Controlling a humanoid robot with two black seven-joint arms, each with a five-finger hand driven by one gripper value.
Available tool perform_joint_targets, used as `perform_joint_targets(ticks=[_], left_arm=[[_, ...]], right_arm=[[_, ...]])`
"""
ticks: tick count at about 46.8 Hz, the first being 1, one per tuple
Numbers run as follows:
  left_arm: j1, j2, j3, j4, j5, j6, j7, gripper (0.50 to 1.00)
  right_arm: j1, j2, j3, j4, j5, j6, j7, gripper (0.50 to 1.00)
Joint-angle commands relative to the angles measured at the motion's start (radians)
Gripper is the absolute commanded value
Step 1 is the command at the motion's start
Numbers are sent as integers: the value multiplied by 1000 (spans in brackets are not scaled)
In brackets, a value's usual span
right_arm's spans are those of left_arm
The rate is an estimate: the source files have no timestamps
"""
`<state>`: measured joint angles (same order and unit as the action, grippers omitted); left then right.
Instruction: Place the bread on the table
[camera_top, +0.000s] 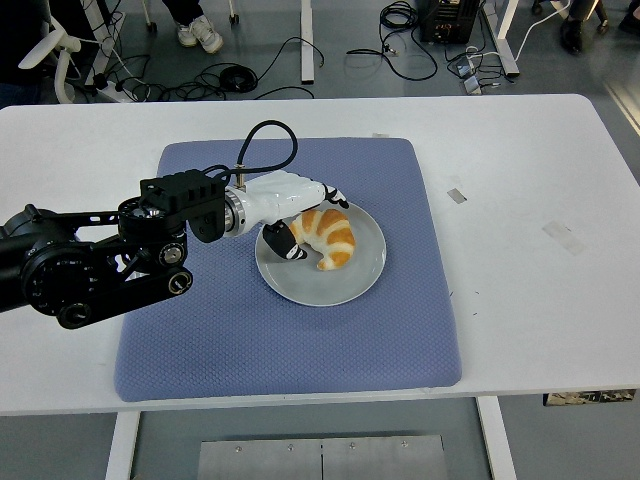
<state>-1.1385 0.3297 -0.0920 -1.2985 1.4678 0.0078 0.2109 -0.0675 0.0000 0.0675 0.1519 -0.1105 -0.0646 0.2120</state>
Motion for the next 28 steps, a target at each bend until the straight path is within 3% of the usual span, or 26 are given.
perform_joint_targets(ticks=[1,28], left_arm=[[0,-4,-2,11,0,1,-1,869],[11,-44,3,51,0,1,-18,837]], right_arm=[[0,0,0,0,0,0,0,1000],[0,0,0,0,0,0,0,1000]])
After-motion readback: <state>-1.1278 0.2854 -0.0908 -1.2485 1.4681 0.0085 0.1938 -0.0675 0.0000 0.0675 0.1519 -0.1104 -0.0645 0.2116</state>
